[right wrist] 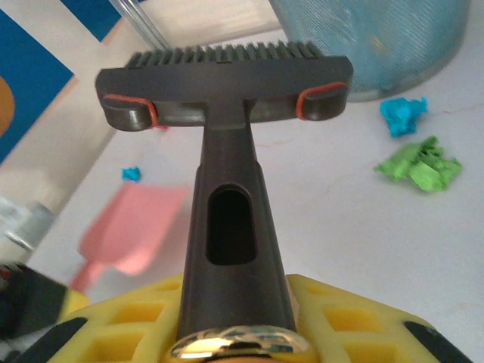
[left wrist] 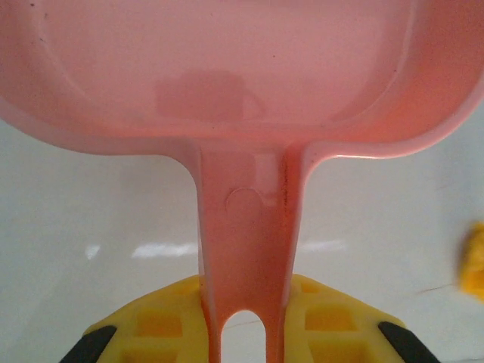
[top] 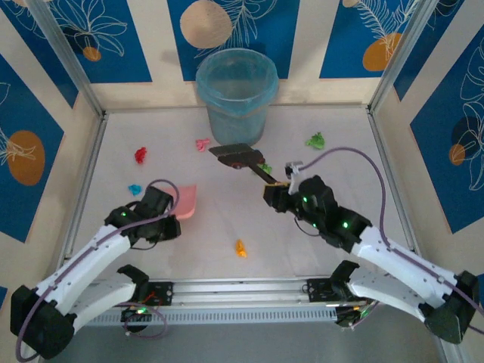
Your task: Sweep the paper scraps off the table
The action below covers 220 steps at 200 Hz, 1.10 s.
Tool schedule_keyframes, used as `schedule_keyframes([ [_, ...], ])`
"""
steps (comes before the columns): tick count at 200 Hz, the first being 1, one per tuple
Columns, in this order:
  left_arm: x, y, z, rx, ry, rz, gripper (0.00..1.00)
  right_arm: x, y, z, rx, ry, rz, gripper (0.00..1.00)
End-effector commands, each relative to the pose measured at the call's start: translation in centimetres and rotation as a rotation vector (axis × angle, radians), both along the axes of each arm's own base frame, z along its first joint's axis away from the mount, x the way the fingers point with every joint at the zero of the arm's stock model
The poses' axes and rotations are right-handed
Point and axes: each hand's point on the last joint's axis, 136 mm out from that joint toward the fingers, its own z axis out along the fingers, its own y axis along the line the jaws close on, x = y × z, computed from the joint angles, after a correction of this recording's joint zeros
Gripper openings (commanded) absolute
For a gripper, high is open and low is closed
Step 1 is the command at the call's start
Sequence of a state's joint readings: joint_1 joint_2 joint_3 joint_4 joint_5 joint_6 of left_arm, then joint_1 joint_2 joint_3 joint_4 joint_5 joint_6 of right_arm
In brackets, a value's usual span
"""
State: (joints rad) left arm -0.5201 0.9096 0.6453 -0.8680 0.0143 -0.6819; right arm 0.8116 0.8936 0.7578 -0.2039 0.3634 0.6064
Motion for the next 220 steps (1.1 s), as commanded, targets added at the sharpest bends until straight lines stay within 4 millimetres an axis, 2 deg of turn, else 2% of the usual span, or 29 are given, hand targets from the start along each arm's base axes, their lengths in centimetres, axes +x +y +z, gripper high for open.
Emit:
schedule_keyframes([
  [1,1.2,-1.4,0.3,-0.041,-0.051,-0.009,0.00,1.2,2.3,1.3,-0.001,0.085,-0.005,0.00],
  [23,1.4,-1.2,-0.7,0.002,-0.050,-0.006,0.00,3.1,5.9,1.3,-0.048,0.161,0.042,0.00],
  [42,1.5,-1.0,-1.5,0.035,-0.044,-0.010,0.00,5.1,9.3,-0.3,-0.100,0.248,0.075,0.00],
  [60,1.7,-0.7,-2.0,0.071,-0.044,-0.013,0.00,7.1,11.9,-0.9,-0.122,0.269,0.090,0.00],
  [75,1.9,-0.7,-2.3,0.080,-0.052,-0.012,0.00,8.9,13.4,-1.6,-0.140,0.274,0.088,0.00],
  [97,2.1,-0.4,-2.6,0.114,-0.071,-0.011,0.00,10.9,15.3,-1.4,-0.151,0.250,0.090,0.00],
  [131,2.5,-1.0,-3.4,0.113,-0.060,-0.032,0.00,14.4,16.7,-2.0,-0.199,0.208,0.070,0.00],
  [169,2.9,-1.3,-4.0,0.131,-0.047,-0.053,0.00,17.6,17.0,-4.5,-0.211,0.243,0.060,0.00],
  [190,3.4,-0.9,-3.8,0.170,-0.054,-0.060,0.00,18.7,17.4,-5.9,-0.244,0.270,0.071,0.00],
  [220,3.9,-1.2,-3.9,0.183,-0.049,-0.078,0.00,18.8,18.4,-7.1,-0.242,0.308,0.090,0.00],
])
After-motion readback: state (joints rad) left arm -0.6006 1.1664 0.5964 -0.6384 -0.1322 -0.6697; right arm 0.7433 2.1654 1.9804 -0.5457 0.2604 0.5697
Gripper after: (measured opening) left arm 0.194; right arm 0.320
